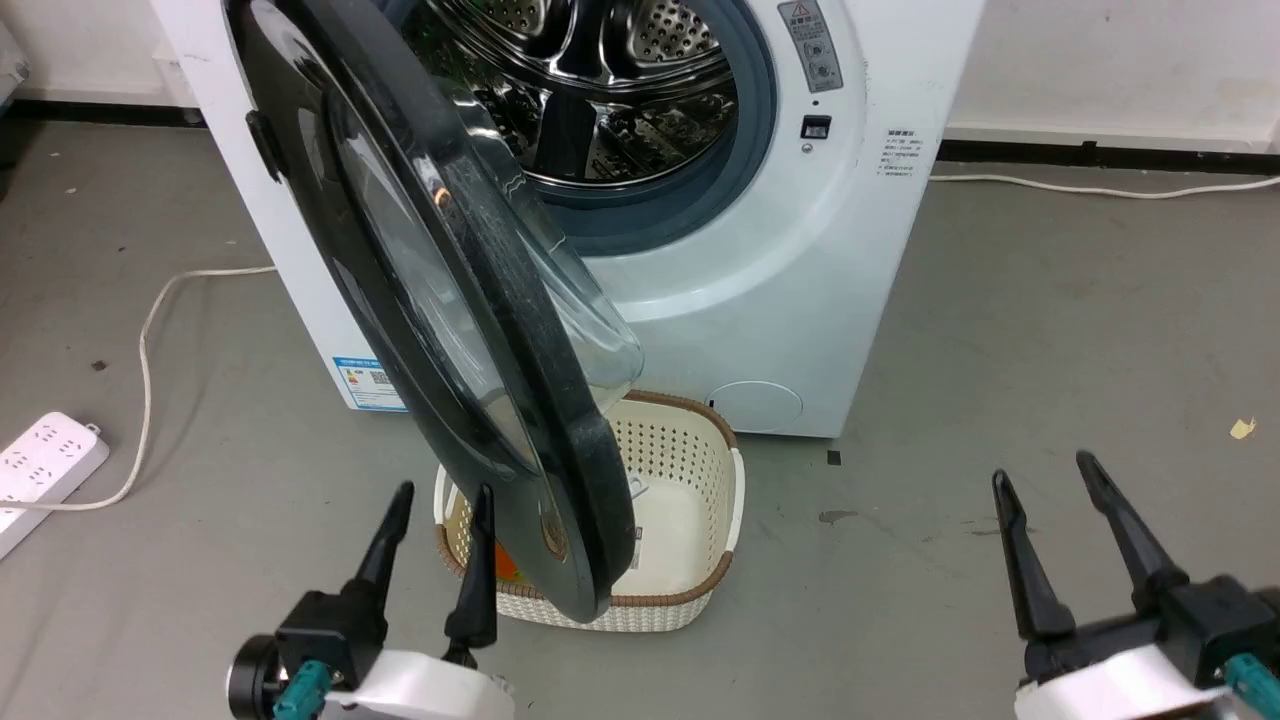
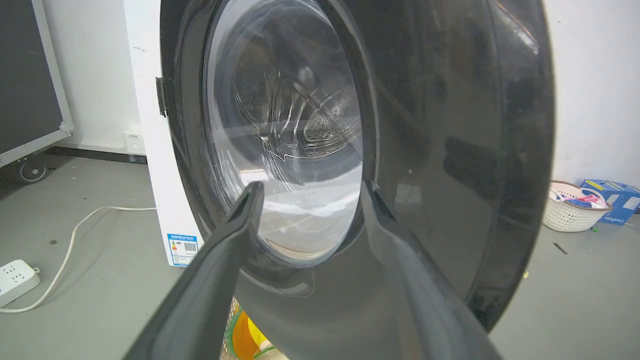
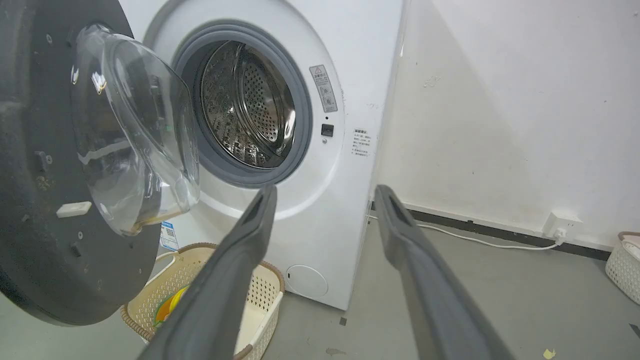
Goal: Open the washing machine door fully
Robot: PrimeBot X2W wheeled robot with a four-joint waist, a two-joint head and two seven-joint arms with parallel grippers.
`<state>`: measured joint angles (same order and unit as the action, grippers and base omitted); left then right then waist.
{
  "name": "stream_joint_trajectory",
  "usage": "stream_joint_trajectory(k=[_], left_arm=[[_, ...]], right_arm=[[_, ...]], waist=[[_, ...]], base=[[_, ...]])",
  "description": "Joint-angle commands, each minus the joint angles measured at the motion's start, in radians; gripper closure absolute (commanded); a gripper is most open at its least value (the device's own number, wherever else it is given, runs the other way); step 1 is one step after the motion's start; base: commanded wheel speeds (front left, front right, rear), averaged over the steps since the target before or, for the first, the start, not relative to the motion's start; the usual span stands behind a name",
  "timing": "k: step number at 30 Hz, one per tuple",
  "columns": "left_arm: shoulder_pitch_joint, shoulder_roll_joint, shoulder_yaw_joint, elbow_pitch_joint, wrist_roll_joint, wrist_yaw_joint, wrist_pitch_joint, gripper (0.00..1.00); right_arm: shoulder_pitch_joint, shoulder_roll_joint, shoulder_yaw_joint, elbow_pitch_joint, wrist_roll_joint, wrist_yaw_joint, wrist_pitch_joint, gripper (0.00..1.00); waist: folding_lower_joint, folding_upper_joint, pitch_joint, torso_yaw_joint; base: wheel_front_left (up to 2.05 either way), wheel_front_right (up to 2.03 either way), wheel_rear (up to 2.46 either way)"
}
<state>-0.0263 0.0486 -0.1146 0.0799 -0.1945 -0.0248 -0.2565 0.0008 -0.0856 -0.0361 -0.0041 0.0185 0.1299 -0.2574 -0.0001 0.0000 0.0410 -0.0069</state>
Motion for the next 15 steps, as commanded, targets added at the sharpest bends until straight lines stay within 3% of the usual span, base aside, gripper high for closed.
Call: stream_joint_trajectory(k=[1,14,15], left_arm=[[0.019,0.002,0.0,0.011,0.009,-0.009,-0.005,0.0],[0.023,0.002,-0.006,0.049,0.036,-0.017,-0.005,0.0],[0.021,0.002,-0.01,0.053,0.033,-0.022,-0.005,0.41]], right_arm=[[0.026,0.015,-0.01,-0.008,-0.016,0.001,-0.004,0.0],[0.037,0.035,-0.015,0.045,0.011,0.001,-0.004,0.0],[0.031,0.035,-0.017,0.048,0.022,0.001,-0.004,0.0]], waist=[[0.0001,0.0,0.0,-0.005],[0.0001,0.0,-0.002,-0.011],[0.0001,0.0,0.002,-0.011]], base=[[0.0,0.0,0.0],[0.0,0.0,0.0],[0.0,0.0,0.0]])
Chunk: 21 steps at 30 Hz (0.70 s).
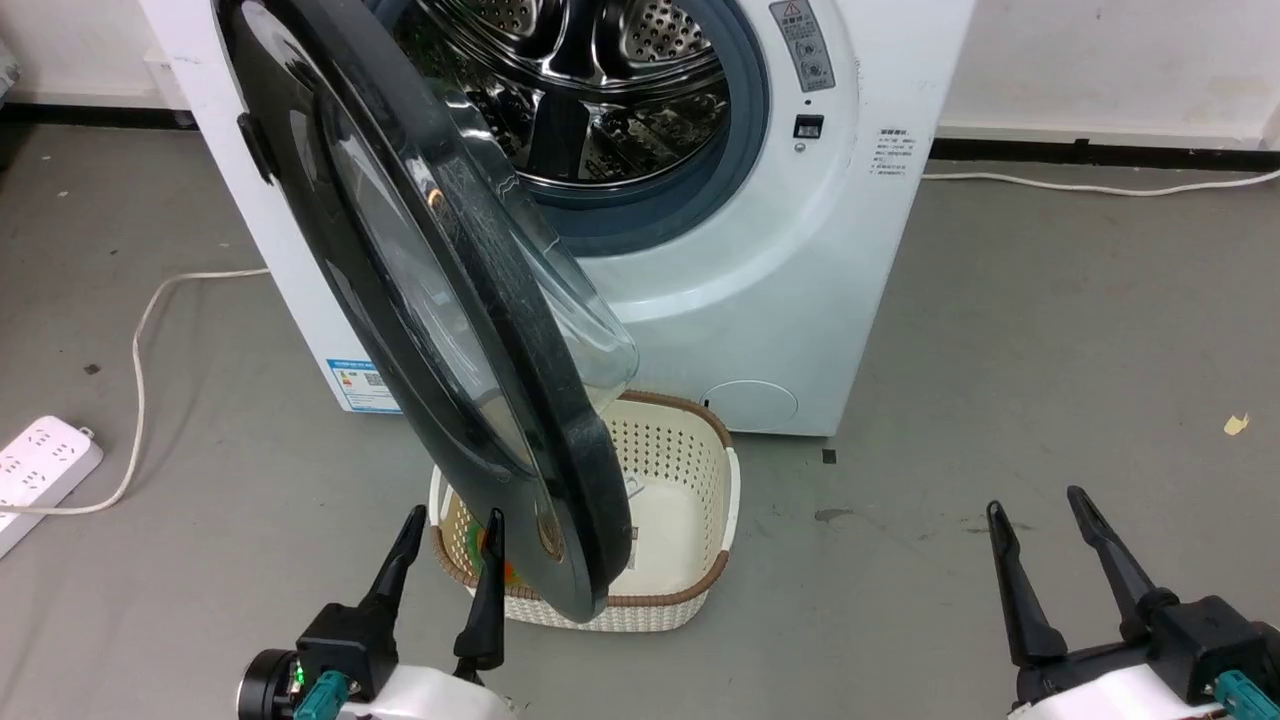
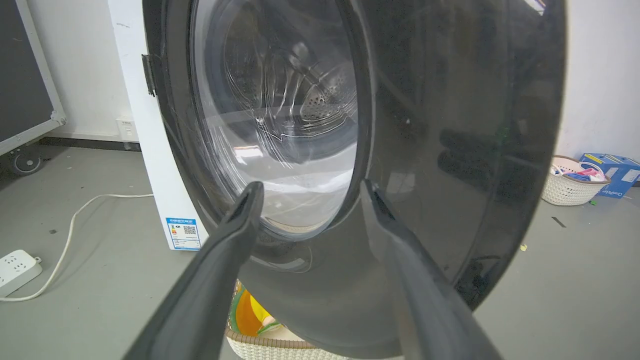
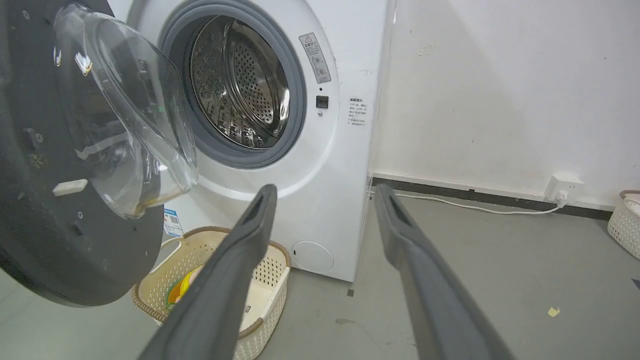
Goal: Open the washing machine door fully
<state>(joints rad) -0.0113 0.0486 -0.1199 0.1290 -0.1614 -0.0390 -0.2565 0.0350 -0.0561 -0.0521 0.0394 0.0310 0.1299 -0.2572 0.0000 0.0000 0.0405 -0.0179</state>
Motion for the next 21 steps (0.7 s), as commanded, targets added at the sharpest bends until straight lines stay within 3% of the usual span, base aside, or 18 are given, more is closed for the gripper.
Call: stream_joint_trajectory(k=[1,8,15,21], left_arm=[[0.004,0.002,-0.004,0.006,-0.001,-0.01,-0.005,1.0],[-0.005,0.002,0.017,-0.037,-0.025,-0.007,-0.005,1.0],[-0.057,0.002,0.089,-0.221,-0.074,0.037,-0.005,1.0],[-0.128,0.002,0.086,-0.365,-0.063,0.057,-0.005,1.0]], right_arm=[[-0.005,0.006,-0.003,0.006,0.013,0.001,-0.004,0.0],[-0.014,0.006,-0.003,0.009,0.016,0.001,-0.004,0.0],[-0.012,0.006,0.0,0.012,0.013,0.001,-0.004,0.0],[-0.013,0.006,0.0,0.017,0.01,0.001,-0.004,0.0]], waist=[[0.0,0.0,0.003,0.0],[0.0,0.0,0.0,0.0],[0.0,0.0,-0.011,0.002],[0.0,0.0,-0.018,0.0]], base=[[0.0,0.0,0.0],[0.0,0.0,0.0],[0.0,0.0,0.0],[0.0,0.0,0.0]])
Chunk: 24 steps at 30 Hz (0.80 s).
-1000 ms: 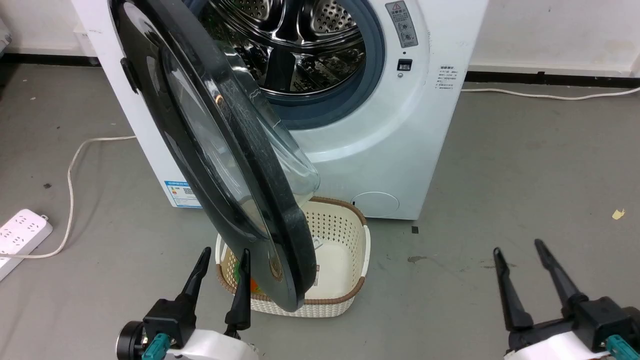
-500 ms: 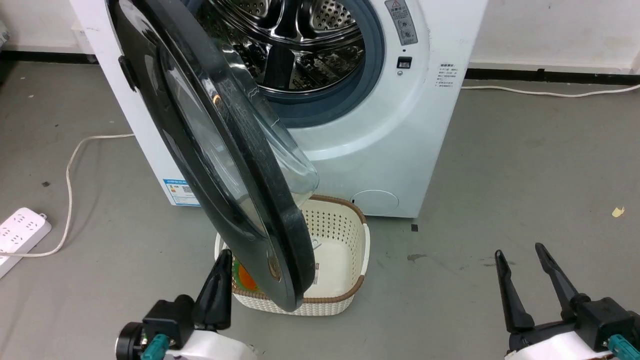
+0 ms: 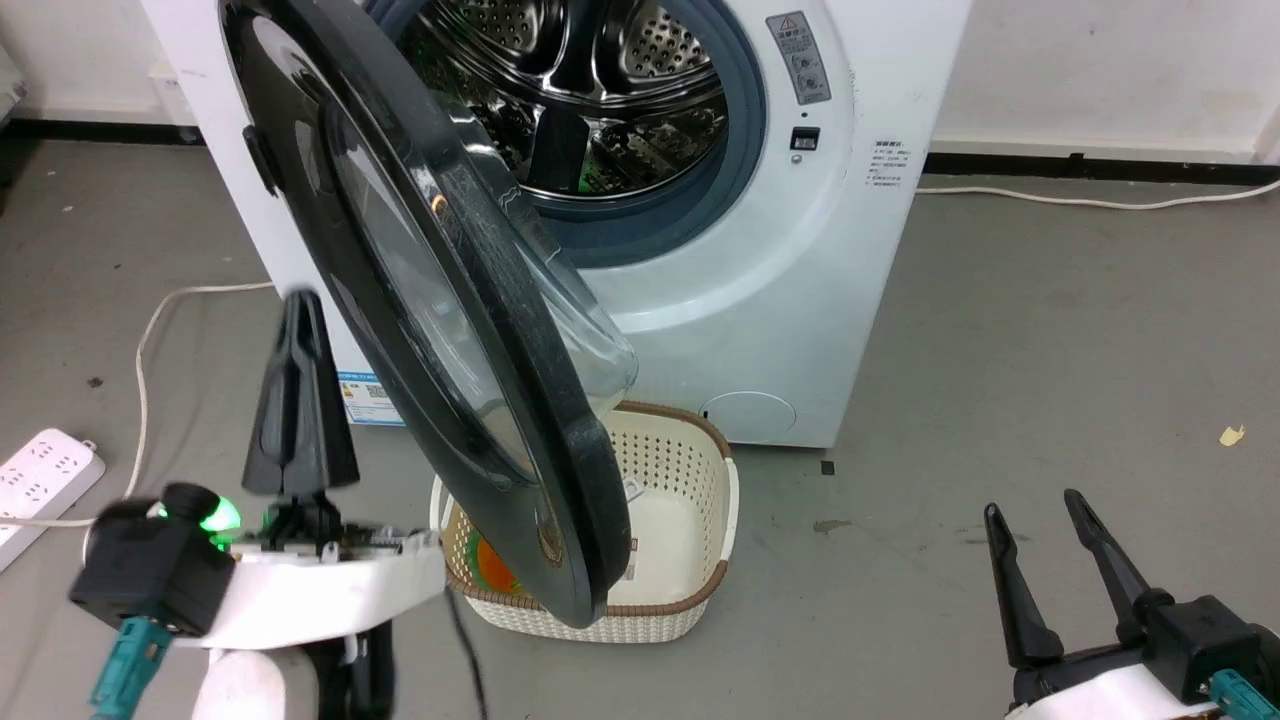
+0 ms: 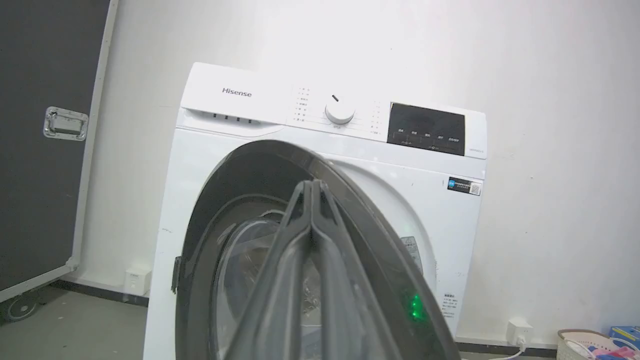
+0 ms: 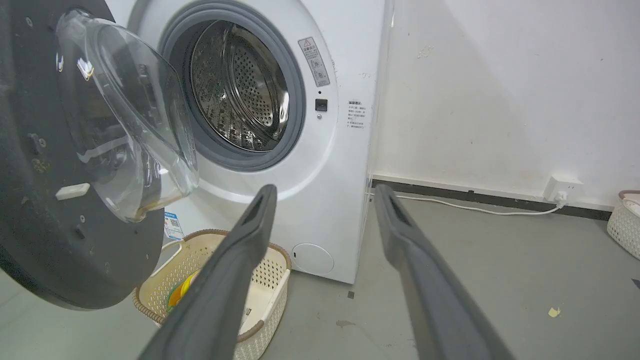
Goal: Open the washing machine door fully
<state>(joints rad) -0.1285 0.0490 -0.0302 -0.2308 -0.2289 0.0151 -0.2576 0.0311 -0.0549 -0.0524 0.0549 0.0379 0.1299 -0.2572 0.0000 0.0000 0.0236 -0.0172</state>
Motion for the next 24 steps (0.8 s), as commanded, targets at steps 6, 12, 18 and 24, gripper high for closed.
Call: stream_joint_trajectory(k=[6,12,18,24], left_arm=[[-0.04,0.001,-0.132,-0.1,-0.058,0.03,0.011,1.0],[-0.02,0.001,-0.253,-0.087,-0.036,0.025,0.077,1.0],[0.013,0.001,-0.374,0.047,-0.036,0.012,0.162,1.0],[0.019,0.001,-0.427,0.205,-0.06,0.011,0.182,1.0]], right_arm=[[-0.01,0.005,0.019,0.015,0.008,0.001,-0.005,0.0],[-0.012,0.005,0.022,0.015,0.016,0.001,-0.005,0.0],[-0.022,0.005,0.018,0.015,0.02,0.001,-0.005,0.0],[-0.035,0.005,0.016,0.019,0.024,0.001,-0.005,0.0]], waist=[[0.0,0.0,-0.008,-0.016],[0.0,0.0,0.002,-0.021],[0.0,0.0,0.026,-0.019],[0.0,0.0,0.045,-0.018]], base=[[0.0,0.0,0.0],[0.0,0.0,0.0],[0.0,0.0,0.0],[0.0,0.0,0.0]])
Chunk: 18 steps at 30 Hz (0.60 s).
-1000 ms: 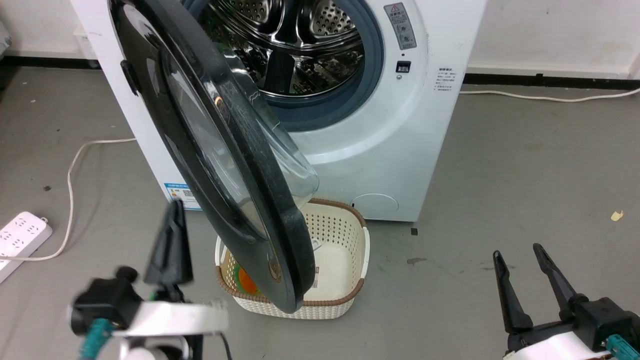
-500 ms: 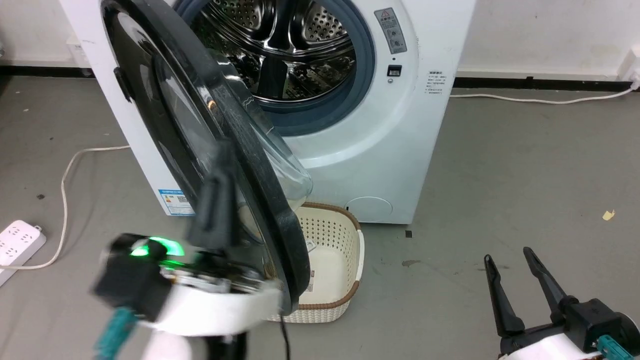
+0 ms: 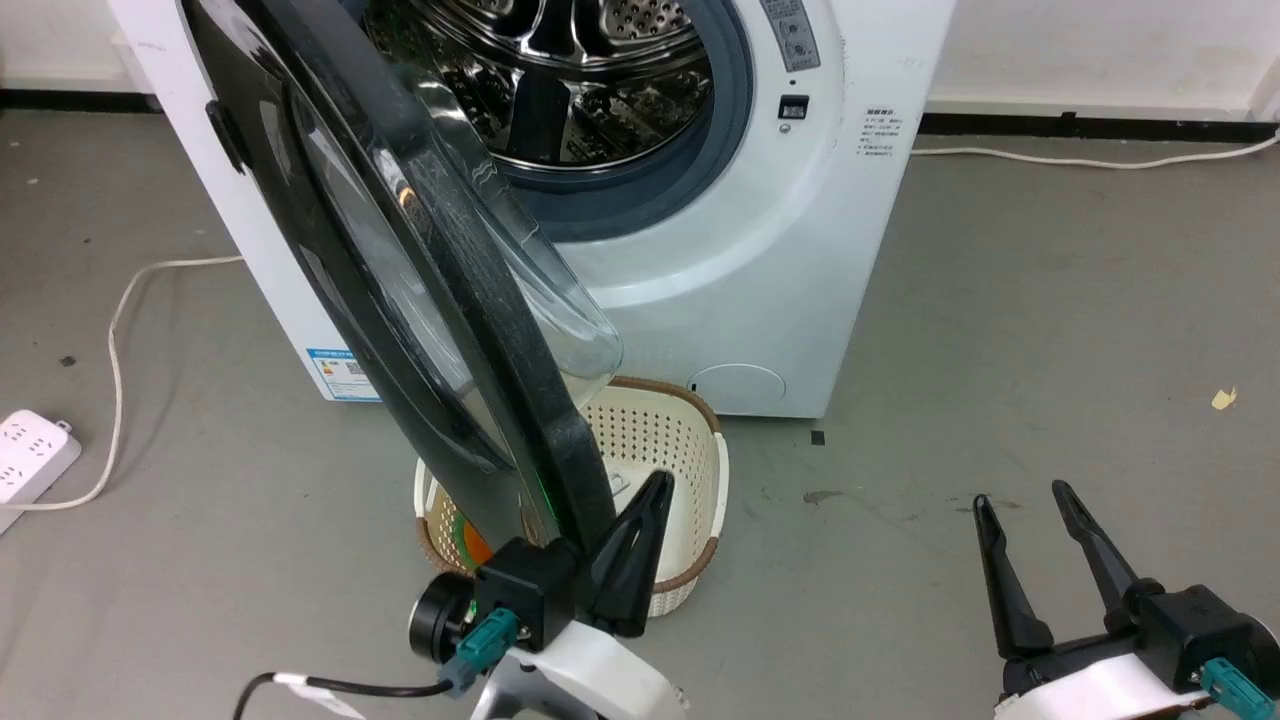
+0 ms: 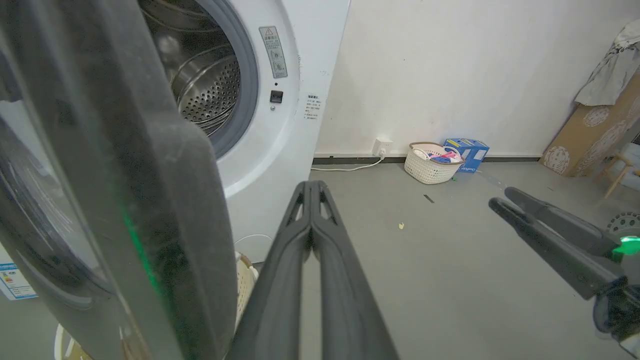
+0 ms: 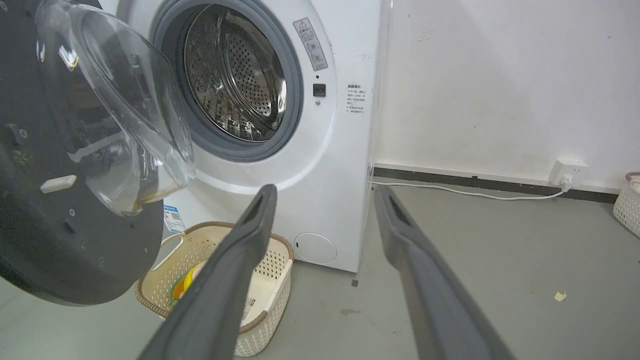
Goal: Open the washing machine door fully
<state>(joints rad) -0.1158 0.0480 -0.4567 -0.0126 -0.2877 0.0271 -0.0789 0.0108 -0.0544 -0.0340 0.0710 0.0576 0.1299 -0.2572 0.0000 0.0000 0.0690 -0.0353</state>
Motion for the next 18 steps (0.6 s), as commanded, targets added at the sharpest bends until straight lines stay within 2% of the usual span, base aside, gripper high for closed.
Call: stream_joint_trajectory(k=[1,10,18], left_arm=[[0.003,0.002,-0.001,0.009,-0.002,0.002,-0.001,1.0],[-0.039,0.007,0.037,0.175,-0.008,0.029,-0.051,1.0],[-0.036,0.008,0.041,0.217,-0.023,0.029,-0.093,1.0]], right_arm=[[-0.016,0.004,-0.002,0.003,0.005,0.001,-0.005,0.0],[-0.019,0.004,0.001,0.01,0.013,0.001,-0.005,0.0],[-0.004,0.004,0.002,0.015,0.013,0.001,-0.005,0.0]], waist=[[0.0,0.0,0.002,0.0],[0.0,0.0,0.011,0.012],[0.0,0.0,-0.012,0.079]], base=[[0.0,0.0,0.0],[0.0,0.0,0.0],[0.0,0.0,0.0]])
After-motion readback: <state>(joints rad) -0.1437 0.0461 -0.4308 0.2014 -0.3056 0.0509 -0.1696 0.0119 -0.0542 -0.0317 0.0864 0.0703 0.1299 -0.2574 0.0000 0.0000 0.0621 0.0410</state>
